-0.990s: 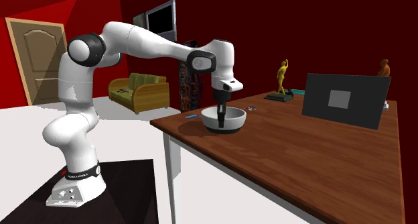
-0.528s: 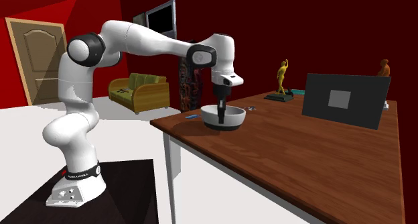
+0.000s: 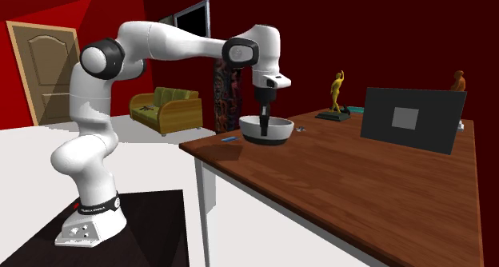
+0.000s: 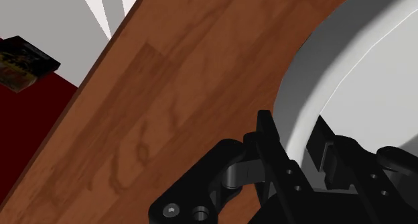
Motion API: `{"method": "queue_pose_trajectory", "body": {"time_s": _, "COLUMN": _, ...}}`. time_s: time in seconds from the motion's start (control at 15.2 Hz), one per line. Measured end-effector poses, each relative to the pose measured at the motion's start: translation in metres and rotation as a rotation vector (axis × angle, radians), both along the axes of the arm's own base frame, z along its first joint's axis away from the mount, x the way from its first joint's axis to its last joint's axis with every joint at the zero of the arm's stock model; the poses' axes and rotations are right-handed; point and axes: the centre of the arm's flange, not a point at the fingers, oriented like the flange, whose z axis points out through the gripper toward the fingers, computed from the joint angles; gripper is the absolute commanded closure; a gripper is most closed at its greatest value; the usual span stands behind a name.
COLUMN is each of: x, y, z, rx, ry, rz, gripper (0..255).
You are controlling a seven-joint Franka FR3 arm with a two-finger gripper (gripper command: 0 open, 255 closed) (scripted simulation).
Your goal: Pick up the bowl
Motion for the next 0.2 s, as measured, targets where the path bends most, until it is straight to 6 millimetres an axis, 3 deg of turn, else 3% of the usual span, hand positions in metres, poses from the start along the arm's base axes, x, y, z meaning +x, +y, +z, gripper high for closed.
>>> {"method": "queue_pose_trajectory", "body": {"time_s": 0.2, "x": 0.0008, "y": -0.0011, "z": 0.0121, "rx": 0.0, "ry": 0.0, "rz": 0.0, "gripper": 255}}
